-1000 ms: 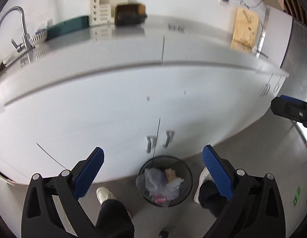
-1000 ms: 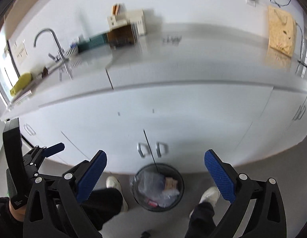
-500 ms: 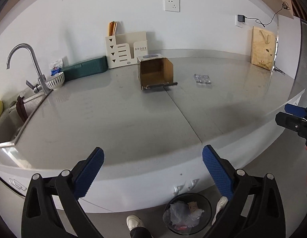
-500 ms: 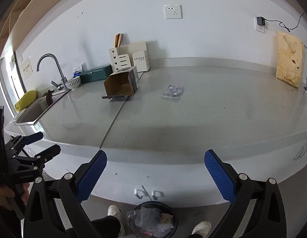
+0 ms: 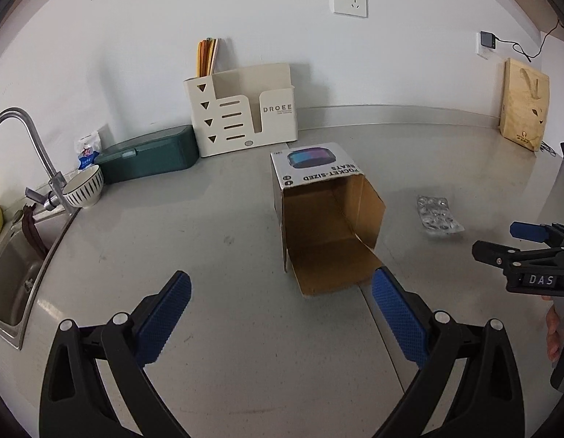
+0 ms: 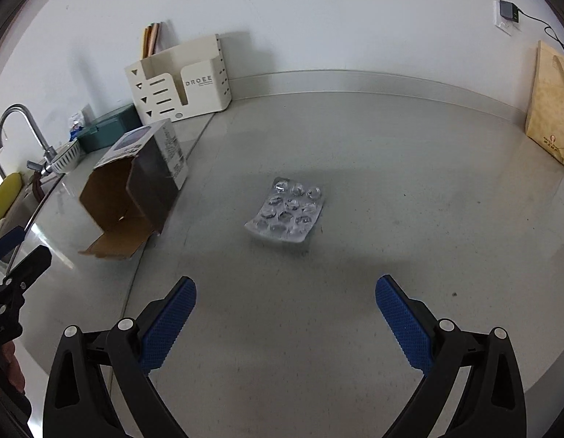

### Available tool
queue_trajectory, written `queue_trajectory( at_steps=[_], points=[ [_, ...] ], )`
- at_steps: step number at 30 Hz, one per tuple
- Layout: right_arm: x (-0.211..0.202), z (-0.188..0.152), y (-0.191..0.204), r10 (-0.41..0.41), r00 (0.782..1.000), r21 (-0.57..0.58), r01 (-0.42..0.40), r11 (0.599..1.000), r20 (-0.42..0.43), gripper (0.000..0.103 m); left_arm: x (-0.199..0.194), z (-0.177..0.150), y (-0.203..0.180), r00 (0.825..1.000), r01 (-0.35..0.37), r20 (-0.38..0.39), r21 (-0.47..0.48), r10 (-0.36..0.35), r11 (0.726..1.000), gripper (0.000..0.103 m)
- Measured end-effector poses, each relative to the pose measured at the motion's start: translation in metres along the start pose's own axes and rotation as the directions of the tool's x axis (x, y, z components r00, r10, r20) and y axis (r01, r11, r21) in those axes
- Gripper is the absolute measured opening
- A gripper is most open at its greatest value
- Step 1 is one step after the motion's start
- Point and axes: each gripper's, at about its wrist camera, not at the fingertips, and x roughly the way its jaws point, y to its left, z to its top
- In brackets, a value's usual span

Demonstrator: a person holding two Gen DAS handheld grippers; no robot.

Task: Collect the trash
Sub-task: 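Raise both tools back toward the counter, then grasp the brown speaker box with the left gripper while the right grasps the silver blister pack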

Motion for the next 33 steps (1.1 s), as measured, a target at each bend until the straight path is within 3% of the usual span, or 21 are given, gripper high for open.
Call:
queue_trajectory(
  at_steps=[8,14,19,21,24,26,32,33],
  points=[
    [0.052,0.027,0.003,-0.043,0.997,0.03,0.045,0.999,-0.063,0.099,0.056,0.025,0.005,0.998,-0.023,-0.066,-0.007,0.022,1.0,0.099],
    [0.077,0.037,0.002,-0.062,0.994,0.061,0.067,0.996,-0.087,0.099,0.083,0.03,0.01,0.995,0.002,-0.099,-0.044,-0.007,0.999,0.094],
    [0.084,0.041,0.01,-0.09,0.993,0.023,0.092,0.995,-0.081,0.099,0.091,0.034,0.01,0.994,0.018,-0.105,-0.032,-0.022,0.999,0.073],
    [0.085,0.039,0.012,-0.112,0.991,0.002,0.112,0.994,-0.077,0.099,0.096,0.035,0.011,0.993,0.032,-0.116,-0.037,-0.037,0.999,0.051],
    [0.081,0.039,0.013,-0.104,0.993,-0.011,0.104,0.995,-0.061,0.079,0.101,0.032,0.011,0.988,0.067,-0.136,-0.031,-0.07,0.997,0.025],
    [0.079,0.041,0.012,-0.099,0.992,-0.004,0.099,0.995,-0.072,0.06,0.102,0.03,0.01,0.988,0.072,-0.137,-0.012,-0.073,0.997,0.01],
    [0.074,0.042,0.006,-0.056,0.993,0.019,0.059,0.998,-0.102,0.056,0.102,0.033,0.01,0.985,0.112,-0.13,-0.006,-0.112,0.994,0.004],
    [0.072,0.041,0.005,-0.049,0.993,0.023,0.051,0.998,-0.104,0.05,0.102,0.034,0.01,0.985,0.115,-0.129,-0.004,-0.115,0.993,0.004]
  ],
)
